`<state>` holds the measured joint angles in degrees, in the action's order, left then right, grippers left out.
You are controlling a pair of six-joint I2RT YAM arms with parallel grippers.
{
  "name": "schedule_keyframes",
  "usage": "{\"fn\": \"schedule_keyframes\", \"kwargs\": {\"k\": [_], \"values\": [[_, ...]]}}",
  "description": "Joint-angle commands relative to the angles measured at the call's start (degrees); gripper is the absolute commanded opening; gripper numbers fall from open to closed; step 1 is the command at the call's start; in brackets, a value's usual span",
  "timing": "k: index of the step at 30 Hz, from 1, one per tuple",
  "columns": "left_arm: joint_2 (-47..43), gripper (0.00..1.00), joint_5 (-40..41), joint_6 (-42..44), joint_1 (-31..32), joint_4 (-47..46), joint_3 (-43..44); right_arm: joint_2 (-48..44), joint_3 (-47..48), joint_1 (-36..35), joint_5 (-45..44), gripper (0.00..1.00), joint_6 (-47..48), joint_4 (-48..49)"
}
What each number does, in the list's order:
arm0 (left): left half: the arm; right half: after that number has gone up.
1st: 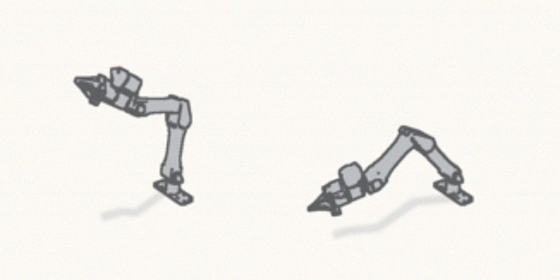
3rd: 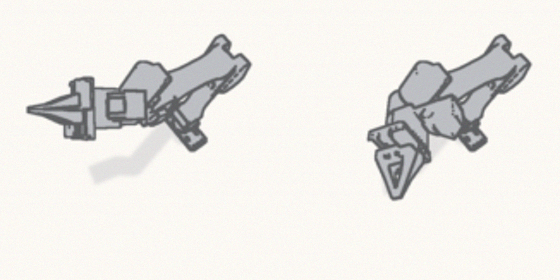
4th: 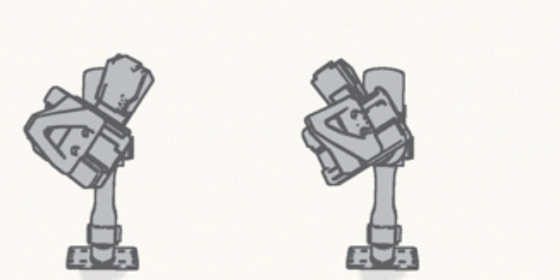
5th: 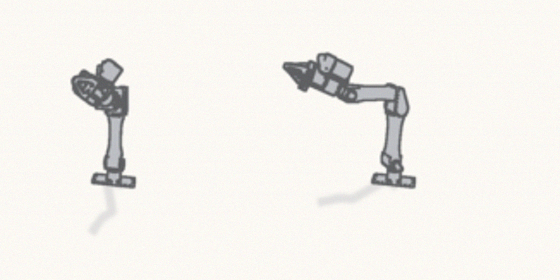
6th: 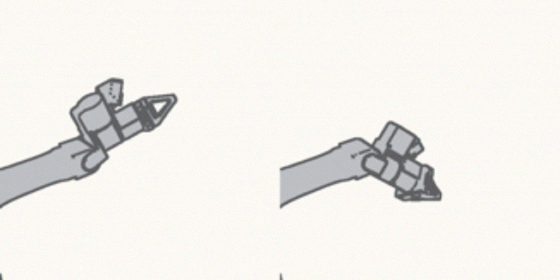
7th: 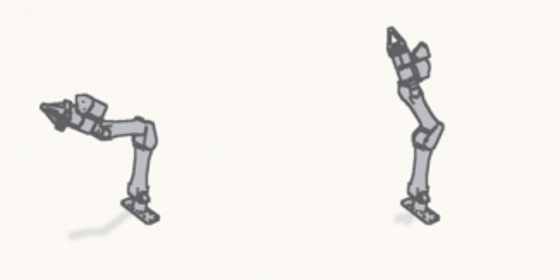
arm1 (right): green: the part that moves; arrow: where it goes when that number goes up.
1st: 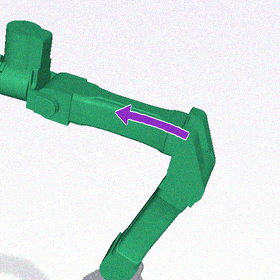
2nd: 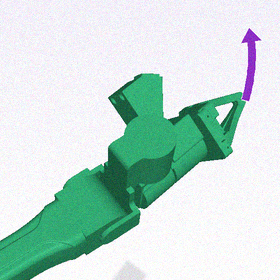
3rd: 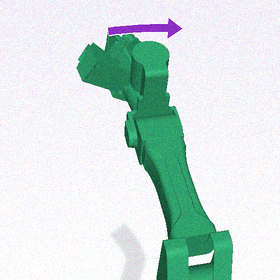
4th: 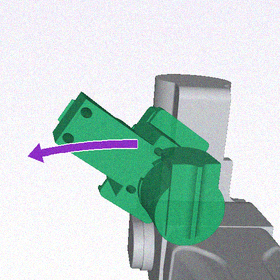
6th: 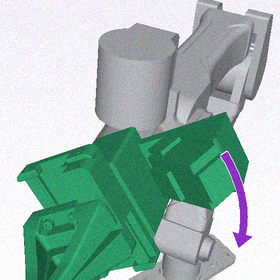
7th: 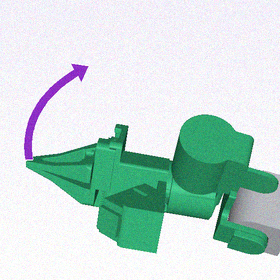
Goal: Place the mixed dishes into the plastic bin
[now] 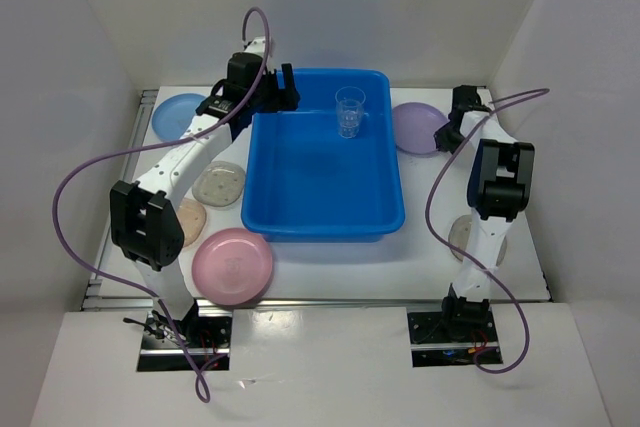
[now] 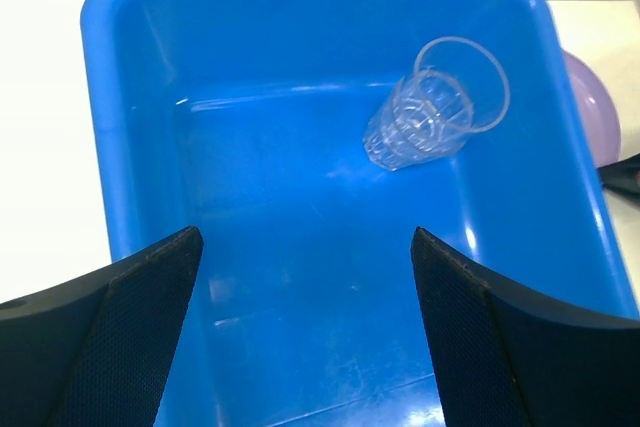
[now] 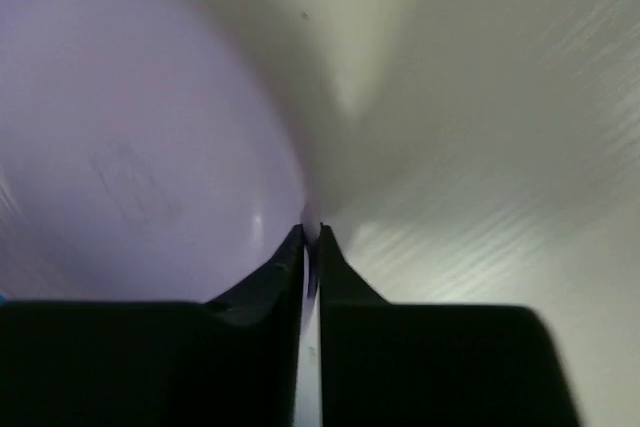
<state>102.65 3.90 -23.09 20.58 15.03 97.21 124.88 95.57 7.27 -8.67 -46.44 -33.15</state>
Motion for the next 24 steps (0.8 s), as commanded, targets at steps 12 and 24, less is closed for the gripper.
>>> {"fn": "schedule_keyframes", "kwargs": {"k": [12, 24], "values": [[-2.37, 0.92, 2.08, 2.35, 0.16, -2.28, -0.09, -13.95, -2.76, -4.27, -14.34, 0.01, -2.78, 6.96], [-2.9, 0.92, 1.37, 2.88, 0.16, -1.23, -0.09, -30.63, 3.4, -12.71, -31.24, 0.01, 3.8, 6.78]]}}
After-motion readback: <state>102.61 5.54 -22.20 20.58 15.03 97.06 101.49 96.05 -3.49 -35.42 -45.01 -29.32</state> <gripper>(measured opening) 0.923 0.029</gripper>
